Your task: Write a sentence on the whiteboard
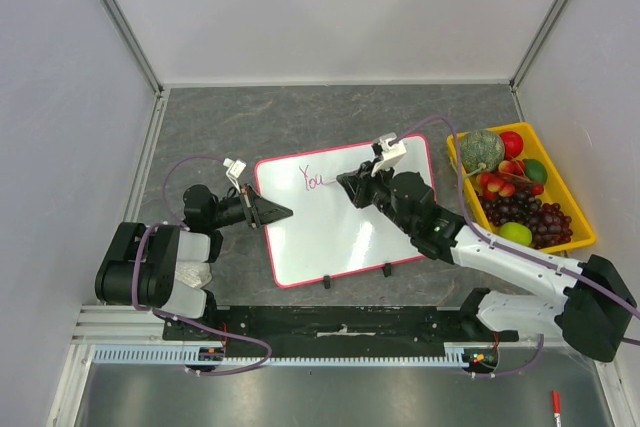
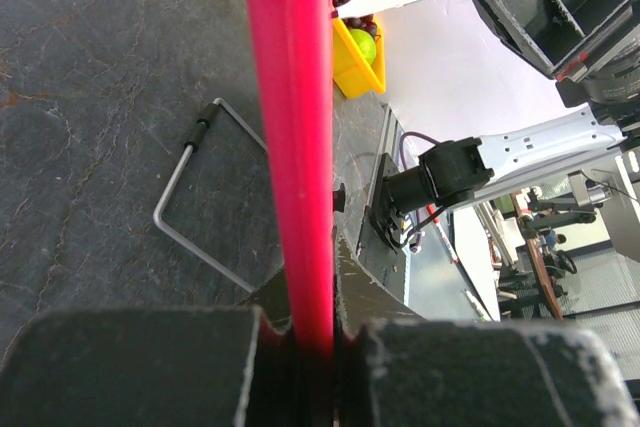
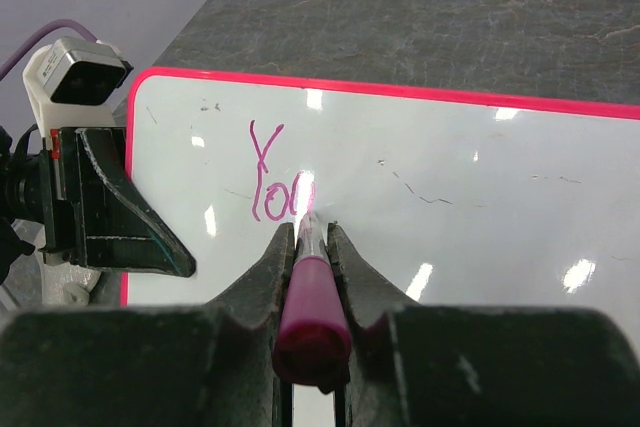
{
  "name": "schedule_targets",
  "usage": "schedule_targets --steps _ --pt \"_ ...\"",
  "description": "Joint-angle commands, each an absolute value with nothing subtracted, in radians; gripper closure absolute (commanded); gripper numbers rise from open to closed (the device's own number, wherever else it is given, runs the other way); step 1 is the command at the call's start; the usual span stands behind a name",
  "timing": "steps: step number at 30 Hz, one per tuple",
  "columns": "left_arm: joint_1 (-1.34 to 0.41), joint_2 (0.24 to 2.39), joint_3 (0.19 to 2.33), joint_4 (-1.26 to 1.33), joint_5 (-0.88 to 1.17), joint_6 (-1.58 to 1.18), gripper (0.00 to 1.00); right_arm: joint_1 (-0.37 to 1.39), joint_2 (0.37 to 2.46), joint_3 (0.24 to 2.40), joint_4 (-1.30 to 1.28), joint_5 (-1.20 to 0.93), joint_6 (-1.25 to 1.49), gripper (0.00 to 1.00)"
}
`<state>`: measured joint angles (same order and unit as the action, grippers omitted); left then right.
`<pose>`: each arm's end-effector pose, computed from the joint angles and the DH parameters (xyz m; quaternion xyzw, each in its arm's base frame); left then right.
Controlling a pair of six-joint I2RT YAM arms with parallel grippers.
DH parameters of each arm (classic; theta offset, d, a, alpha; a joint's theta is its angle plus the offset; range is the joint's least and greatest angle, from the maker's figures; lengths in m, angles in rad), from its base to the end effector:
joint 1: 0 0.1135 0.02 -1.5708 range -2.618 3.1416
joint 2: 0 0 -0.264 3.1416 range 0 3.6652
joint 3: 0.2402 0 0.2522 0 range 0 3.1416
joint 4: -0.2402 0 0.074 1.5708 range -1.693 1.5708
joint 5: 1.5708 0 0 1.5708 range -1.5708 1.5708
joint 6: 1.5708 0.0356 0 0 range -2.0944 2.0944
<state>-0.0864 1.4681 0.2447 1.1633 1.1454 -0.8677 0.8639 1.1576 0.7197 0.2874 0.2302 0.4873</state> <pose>0.2177 -0.0514 0.1609 0.1105 0.7072 -0.6150 0.3307 0.1807 0.1990 0.2895 -0.0674 0.7539 0.3371 0.5598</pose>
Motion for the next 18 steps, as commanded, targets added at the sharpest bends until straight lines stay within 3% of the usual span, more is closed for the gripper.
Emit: schedule_targets --steps 1,18 --pt "-0.090 1.485 0.233 1.173 1.131 -0.773 0.98 0.857 1.138 0.692 0.219 0.253 0.476 1.00" --pt "-0.089 1.493 0.232 1.183 1.134 -0.779 0.98 0.854 1.150 0.828 0.196 0.325 0.446 1.00"
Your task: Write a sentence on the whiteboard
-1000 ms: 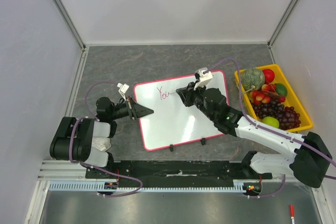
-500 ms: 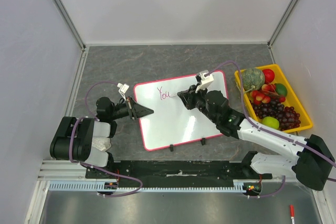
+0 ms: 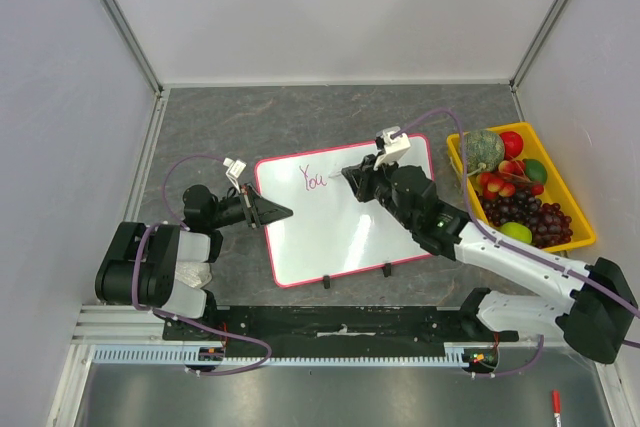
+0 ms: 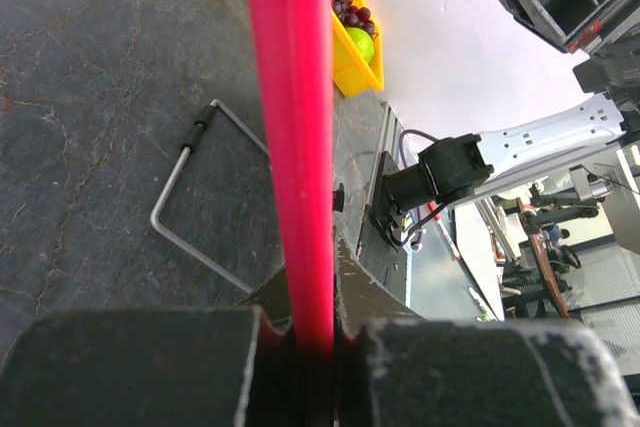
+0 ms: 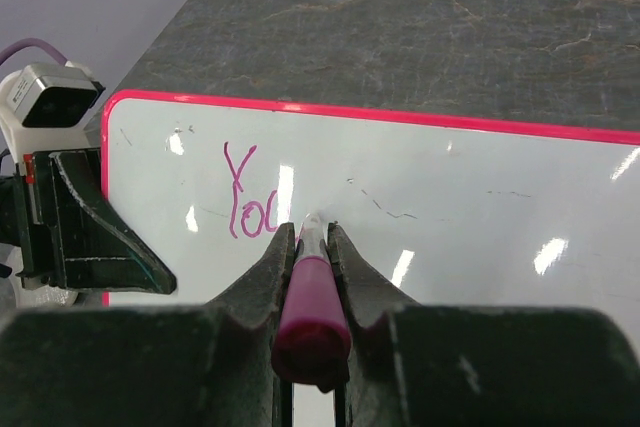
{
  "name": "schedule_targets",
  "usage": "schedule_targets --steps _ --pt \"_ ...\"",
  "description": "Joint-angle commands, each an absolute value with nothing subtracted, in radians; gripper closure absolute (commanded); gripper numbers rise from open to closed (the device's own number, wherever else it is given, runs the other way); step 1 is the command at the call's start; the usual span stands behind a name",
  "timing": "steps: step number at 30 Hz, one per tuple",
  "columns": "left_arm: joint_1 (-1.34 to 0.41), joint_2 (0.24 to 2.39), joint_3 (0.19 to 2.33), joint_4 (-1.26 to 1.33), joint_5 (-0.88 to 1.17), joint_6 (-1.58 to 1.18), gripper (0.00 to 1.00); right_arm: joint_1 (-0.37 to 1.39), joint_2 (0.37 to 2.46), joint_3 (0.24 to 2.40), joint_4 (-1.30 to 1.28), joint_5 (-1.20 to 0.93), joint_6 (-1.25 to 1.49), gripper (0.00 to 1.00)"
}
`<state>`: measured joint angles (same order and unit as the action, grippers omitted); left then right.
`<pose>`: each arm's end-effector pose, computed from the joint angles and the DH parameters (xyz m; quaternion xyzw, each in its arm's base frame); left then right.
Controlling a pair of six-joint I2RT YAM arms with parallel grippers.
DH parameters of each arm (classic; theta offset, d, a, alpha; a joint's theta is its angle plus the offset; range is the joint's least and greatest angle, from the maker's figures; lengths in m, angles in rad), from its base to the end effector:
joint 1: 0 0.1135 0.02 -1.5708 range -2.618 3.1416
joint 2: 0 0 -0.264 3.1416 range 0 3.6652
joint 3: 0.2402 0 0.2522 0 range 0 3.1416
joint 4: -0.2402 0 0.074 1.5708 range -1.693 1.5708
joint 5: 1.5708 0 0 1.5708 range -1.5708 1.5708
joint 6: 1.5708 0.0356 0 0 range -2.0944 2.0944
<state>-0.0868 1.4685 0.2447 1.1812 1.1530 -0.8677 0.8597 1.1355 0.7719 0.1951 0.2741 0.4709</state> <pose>0.2175 -0.0516 0.1624 0.1184 0.7033 -0.6160 0.3345 0.1807 0.1950 0.3037 -0.0597 0.7597 0.3124 0.5672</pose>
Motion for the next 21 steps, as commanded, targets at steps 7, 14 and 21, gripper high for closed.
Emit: schedule_targets --steps 7,14,21 --pt "-0.089 1.494 0.232 1.184 1.134 -0.781 0.98 0.853 1.161 0.834 0.222 0.310 0.462 1.00" --pt "-0.089 1.496 0.232 1.189 1.134 -0.784 0.98 0.850 1.169 0.850 0.235 0.310 0.468 1.00" --pt "-0.089 1.497 0.232 1.190 1.135 -0.784 0.98 0.848 1.187 0.845 0.238 0.311 0.472 1.00"
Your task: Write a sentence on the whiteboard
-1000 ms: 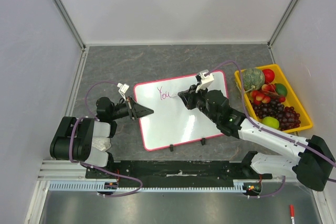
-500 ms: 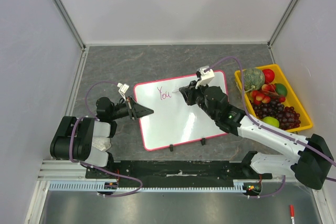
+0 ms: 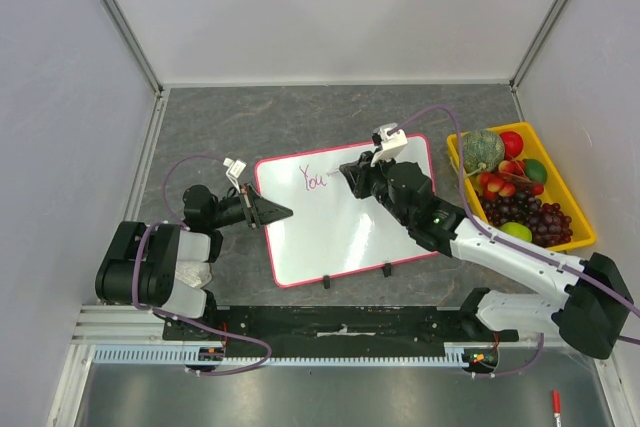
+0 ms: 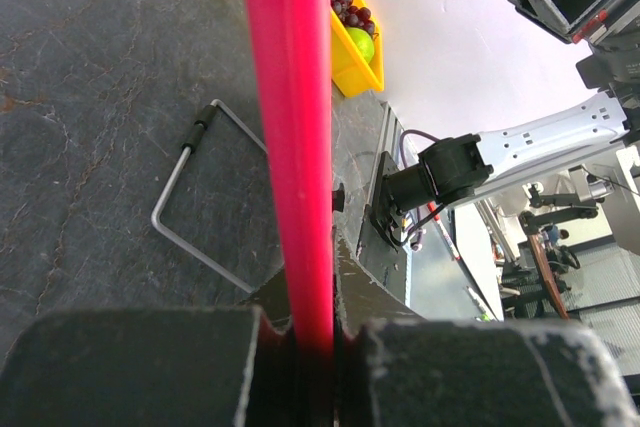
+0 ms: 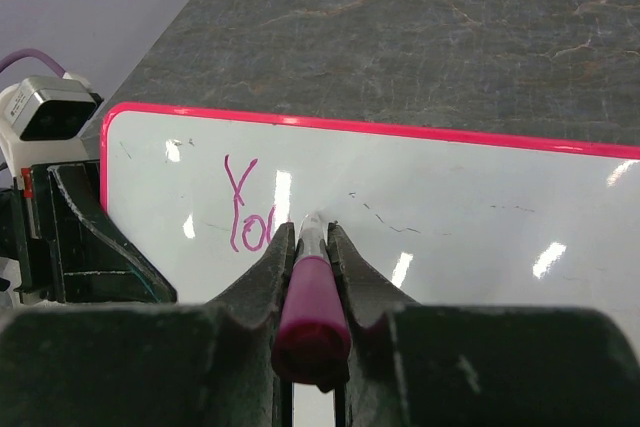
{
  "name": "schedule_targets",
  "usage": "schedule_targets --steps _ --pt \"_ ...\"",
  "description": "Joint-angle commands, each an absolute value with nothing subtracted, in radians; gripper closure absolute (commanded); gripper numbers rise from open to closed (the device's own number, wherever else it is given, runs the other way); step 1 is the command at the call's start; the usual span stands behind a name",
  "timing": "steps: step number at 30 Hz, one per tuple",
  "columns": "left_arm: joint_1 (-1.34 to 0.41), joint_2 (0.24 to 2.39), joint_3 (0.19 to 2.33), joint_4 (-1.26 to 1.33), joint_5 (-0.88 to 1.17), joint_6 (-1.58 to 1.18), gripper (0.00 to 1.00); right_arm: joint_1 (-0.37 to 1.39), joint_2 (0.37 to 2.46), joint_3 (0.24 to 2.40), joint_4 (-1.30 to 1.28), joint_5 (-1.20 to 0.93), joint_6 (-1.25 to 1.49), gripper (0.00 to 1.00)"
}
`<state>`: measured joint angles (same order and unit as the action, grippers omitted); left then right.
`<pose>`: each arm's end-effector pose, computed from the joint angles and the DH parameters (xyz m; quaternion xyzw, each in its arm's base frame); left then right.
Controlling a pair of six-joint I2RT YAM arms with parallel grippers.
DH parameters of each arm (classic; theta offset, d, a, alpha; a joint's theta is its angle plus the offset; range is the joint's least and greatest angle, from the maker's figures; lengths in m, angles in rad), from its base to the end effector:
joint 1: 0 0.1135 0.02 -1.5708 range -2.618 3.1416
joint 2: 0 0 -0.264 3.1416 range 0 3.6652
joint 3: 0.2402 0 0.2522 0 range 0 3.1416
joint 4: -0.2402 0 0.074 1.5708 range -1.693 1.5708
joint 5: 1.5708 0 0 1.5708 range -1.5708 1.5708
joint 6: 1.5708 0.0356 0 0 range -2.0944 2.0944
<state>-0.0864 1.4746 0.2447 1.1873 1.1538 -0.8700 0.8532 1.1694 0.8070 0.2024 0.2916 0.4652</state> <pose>0.2178 -0.0515 0.1617 0.1177 0.7034 -0.6165 0.3336 0.1878 0.1996 0.3086 -0.0528 0.7573 0.3054 0.5748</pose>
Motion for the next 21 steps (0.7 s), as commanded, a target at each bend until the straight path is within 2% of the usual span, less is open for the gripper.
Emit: schedule_targets --steps 1,21 --pt "-0.087 1.496 0.232 1.190 1.135 -0.784 0.98 0.848 1.189 0.841 0.238 0.313 0.472 1.00" --pt "-0.089 1.499 0.233 1.192 1.137 -0.785 0.98 0.848 1.151 0.779 0.241 0.202 0.486 1.00"
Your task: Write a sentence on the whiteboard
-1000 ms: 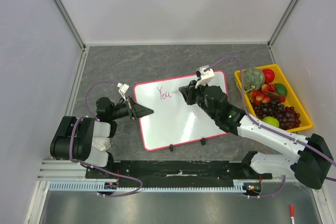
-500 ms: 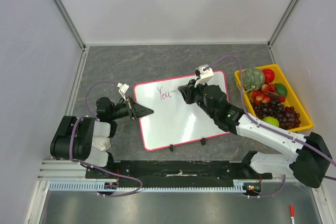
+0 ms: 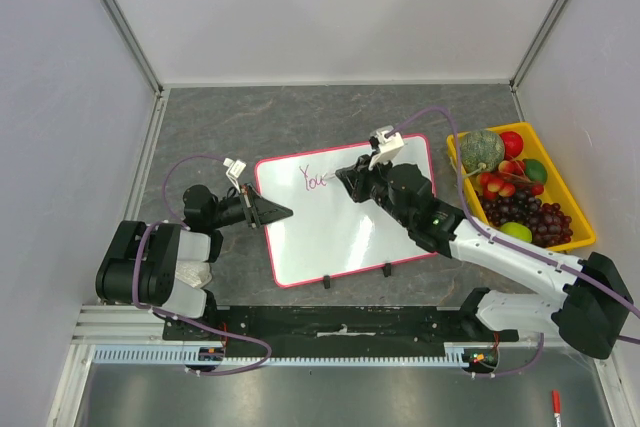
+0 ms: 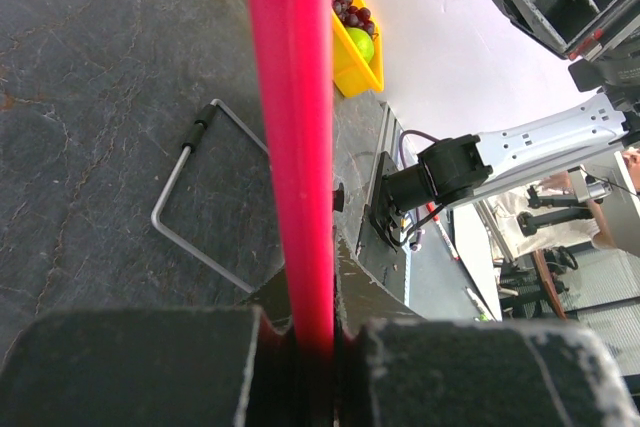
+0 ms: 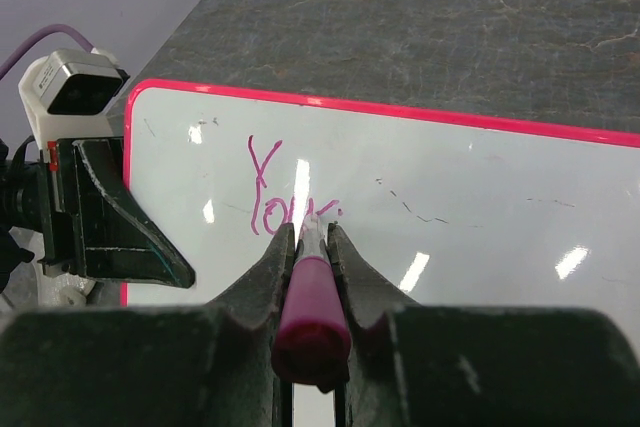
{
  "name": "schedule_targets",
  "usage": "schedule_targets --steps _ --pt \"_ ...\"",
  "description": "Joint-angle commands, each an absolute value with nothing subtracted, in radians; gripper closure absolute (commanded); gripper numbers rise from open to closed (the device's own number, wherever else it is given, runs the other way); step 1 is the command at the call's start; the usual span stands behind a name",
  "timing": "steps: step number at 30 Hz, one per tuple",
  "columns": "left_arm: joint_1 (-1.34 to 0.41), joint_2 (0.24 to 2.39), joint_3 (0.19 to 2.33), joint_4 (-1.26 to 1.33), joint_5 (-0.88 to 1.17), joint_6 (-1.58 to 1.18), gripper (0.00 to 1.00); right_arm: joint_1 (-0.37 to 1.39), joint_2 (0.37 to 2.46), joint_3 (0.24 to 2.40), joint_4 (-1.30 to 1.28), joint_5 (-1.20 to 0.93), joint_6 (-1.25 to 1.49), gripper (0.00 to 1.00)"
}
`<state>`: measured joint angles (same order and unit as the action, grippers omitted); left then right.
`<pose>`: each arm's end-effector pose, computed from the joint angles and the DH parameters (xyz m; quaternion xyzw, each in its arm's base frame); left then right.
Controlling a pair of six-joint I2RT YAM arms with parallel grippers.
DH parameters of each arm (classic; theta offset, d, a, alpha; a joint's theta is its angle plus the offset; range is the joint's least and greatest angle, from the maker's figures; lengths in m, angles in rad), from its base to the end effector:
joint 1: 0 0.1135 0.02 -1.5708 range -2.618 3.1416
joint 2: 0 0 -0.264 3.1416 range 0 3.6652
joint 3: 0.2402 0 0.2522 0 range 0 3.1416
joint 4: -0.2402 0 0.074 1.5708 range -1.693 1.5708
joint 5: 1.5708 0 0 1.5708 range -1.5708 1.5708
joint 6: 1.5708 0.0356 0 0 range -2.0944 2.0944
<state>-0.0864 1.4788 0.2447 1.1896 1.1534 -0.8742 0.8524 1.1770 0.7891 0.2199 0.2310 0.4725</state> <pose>0.2180 -0.0516 0.1611 0.1155 0.7040 -0.6172 0.3318 0.1873 0.2019 0.3020 -0.0702 0.7592 0.3248 0.5596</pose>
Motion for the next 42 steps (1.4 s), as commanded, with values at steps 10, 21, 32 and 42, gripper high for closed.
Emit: schedule_targets --steps 10,21,32,42 --pt "-0.089 1.499 0.233 1.192 1.137 -0.785 0.98 0.845 1.089 0.790 0.252 0.296 0.489 1.00" --pt "-0.089 1.499 0.232 1.193 1.138 -0.785 0.98 0.825 1.163 0.805 0.253 0.307 0.482 1.00" --pt "-0.090 1.499 0.232 1.193 1.138 -0.785 0.98 0.819 1.147 0.769 0.226 0.299 0.479 1.00" --pt "-0.089 1.499 0.232 1.195 1.138 -0.787 0.98 0.818 1.126 0.726 0.204 0.252 0.480 1.00"
